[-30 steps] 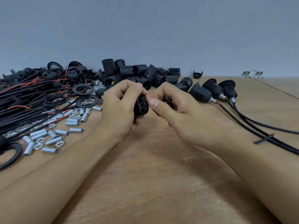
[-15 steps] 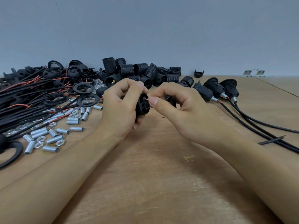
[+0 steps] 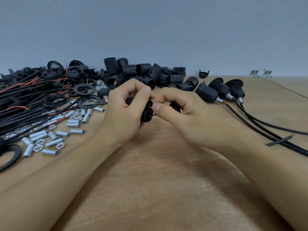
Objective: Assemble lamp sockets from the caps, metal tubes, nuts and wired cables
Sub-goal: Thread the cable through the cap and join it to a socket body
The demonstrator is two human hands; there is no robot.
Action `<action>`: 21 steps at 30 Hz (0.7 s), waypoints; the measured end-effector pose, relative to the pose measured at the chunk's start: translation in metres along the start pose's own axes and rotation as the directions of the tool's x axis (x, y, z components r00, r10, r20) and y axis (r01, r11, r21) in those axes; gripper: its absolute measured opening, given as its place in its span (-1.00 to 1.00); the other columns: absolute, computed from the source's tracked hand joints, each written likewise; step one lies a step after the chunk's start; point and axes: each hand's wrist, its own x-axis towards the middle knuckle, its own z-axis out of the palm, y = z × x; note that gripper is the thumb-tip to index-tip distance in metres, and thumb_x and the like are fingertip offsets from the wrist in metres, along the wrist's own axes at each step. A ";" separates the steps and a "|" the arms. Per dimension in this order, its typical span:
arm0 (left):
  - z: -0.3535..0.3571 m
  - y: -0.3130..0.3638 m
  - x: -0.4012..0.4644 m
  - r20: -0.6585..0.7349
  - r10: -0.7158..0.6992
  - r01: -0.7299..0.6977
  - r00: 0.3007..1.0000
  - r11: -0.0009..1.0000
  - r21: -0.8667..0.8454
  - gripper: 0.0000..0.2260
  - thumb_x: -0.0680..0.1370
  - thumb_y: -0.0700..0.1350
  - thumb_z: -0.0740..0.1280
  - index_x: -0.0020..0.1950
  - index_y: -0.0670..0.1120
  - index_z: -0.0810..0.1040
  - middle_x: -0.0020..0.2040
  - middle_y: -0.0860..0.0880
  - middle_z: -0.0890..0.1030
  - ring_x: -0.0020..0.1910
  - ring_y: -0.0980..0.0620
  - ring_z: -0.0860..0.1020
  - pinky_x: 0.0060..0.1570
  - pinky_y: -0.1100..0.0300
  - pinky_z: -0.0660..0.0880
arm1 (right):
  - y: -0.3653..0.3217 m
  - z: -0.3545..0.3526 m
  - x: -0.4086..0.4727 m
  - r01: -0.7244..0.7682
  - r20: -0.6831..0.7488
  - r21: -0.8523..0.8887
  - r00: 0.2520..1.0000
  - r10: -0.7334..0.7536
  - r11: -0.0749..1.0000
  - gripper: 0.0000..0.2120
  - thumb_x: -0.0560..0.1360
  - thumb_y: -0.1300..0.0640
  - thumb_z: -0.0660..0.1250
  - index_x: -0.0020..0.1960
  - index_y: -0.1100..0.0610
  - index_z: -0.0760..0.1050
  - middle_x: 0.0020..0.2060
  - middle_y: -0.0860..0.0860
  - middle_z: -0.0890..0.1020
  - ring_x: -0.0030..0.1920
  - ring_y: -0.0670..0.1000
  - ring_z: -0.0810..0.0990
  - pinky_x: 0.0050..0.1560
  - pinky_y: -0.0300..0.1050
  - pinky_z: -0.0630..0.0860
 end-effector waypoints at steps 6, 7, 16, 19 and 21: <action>0.001 0.000 -0.001 -0.015 0.075 -0.074 0.997 0.992 0.102 -0.80 0.62 -0.24 0.23 -0.20 -0.13 0.50 -0.45 0.12 0.47 -0.56 0.15 0.39 -0.56 0.33 0.30 | -0.001 0.002 -0.001 -0.016 -0.002 0.021 1.000 0.016 1.000 -0.78 0.60 0.16 0.24 -0.23 0.08 0.41 -0.41 -0.22 0.40 -0.35 -0.16 0.36 -0.26 -0.35 0.27; 0.001 0.000 -0.001 -0.017 0.051 -0.050 0.999 0.996 0.077 -0.80 0.63 -0.25 0.22 -0.19 -0.16 0.50 -0.45 0.08 0.47 -0.58 0.12 0.38 -0.59 0.33 0.28 | -0.001 0.003 -0.001 -0.019 -0.002 0.036 1.000 0.019 0.999 -0.78 0.61 0.13 0.23 -0.22 0.07 0.39 -0.40 -0.20 0.39 -0.35 -0.15 0.34 -0.26 -0.33 0.27; 0.000 0.002 0.003 0.134 -0.311 0.332 0.941 0.925 -0.184 -0.73 0.63 -0.14 0.21 -0.27 -0.10 0.50 -0.53 -0.03 0.42 -0.69 0.04 0.24 -0.58 0.40 0.17 | -0.004 -0.007 0.001 -0.104 0.079 0.099 0.992 0.096 0.990 -0.78 0.61 0.14 0.28 -0.13 0.27 0.49 -0.40 -0.14 0.45 -0.46 -0.18 0.35 -0.40 -0.41 0.29; 0.001 0.001 0.002 0.139 -0.319 0.340 0.938 0.925 -0.169 -0.69 0.63 -0.12 0.22 -0.31 -0.04 0.52 -0.52 -0.06 0.43 -0.69 0.04 0.25 -0.57 0.39 0.18 | -0.006 -0.008 0.000 -0.094 0.061 0.068 0.994 0.090 0.993 -0.78 0.59 0.15 0.31 -0.15 0.28 0.51 -0.37 -0.03 0.50 -0.44 -0.18 0.35 -0.38 -0.38 0.30; 0.002 0.000 0.002 0.113 -0.316 0.329 0.942 0.934 -0.136 -0.65 0.64 -0.12 0.21 -0.35 0.01 0.53 -0.53 -0.03 0.43 -0.69 0.04 0.25 -0.58 0.39 0.19 | -0.005 -0.006 0.000 -0.070 0.025 0.034 0.997 0.069 0.997 -0.80 0.58 0.16 0.33 -0.17 0.24 0.51 -0.37 -0.03 0.49 -0.40 -0.15 0.35 -0.33 -0.32 0.31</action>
